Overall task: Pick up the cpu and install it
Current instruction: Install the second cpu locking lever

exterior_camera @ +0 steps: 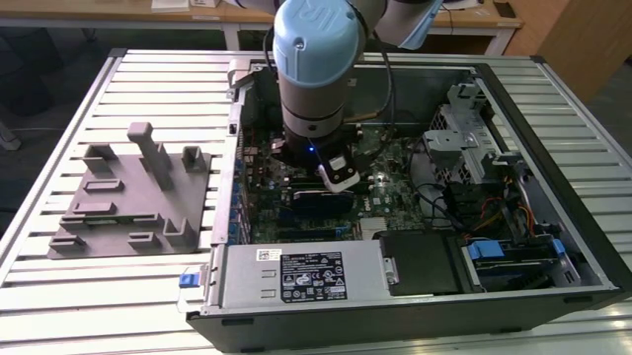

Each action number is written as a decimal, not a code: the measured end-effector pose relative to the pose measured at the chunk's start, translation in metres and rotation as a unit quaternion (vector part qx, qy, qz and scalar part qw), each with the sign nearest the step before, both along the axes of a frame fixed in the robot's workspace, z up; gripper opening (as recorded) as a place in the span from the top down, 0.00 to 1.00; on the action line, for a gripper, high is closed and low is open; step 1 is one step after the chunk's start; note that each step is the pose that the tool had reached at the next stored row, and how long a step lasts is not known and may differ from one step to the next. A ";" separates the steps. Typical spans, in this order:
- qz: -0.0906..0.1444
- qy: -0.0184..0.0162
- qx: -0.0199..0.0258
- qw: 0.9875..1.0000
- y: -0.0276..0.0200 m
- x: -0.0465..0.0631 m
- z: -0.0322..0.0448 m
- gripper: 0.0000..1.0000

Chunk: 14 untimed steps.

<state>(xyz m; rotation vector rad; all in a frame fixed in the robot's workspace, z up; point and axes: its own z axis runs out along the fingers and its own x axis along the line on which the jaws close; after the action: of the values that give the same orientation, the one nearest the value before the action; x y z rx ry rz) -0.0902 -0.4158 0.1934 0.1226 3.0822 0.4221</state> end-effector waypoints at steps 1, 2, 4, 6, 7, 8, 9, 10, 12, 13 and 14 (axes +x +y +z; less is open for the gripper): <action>0.000 0.000 0.000 1.000 0.0002 0.000 -0.0004 0.89; 0.000 0.000 0.001 1.000 0.0003 0.000 -0.0009 0.89; 0.000 0.000 0.001 1.000 0.0004 -0.001 -0.0023 0.89; 0.000 0.000 0.001 1.000 0.0005 -0.002 -0.0038 0.89; 0.000 0.000 0.001 1.000 0.0004 -0.002 -0.0041 0.89; 0.000 0.000 0.001 1.000 0.0004 -0.002 -0.0043 0.89; 0.000 0.000 0.001 1.000 0.0005 -0.003 -0.0043 0.89; 0.000 0.000 0.001 1.000 0.0005 -0.003 -0.0043 0.89; 0.000 0.000 0.001 1.000 0.0005 -0.003 -0.0039 0.89; 0.000 0.000 0.001 1.000 0.0005 -0.003 -0.0031 0.89; 0.000 0.000 0.001 1.000 0.0006 -0.003 -0.0019 0.89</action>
<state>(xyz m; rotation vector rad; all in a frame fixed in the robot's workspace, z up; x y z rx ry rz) -0.0927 -0.4152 0.1915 0.1229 3.0813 0.4257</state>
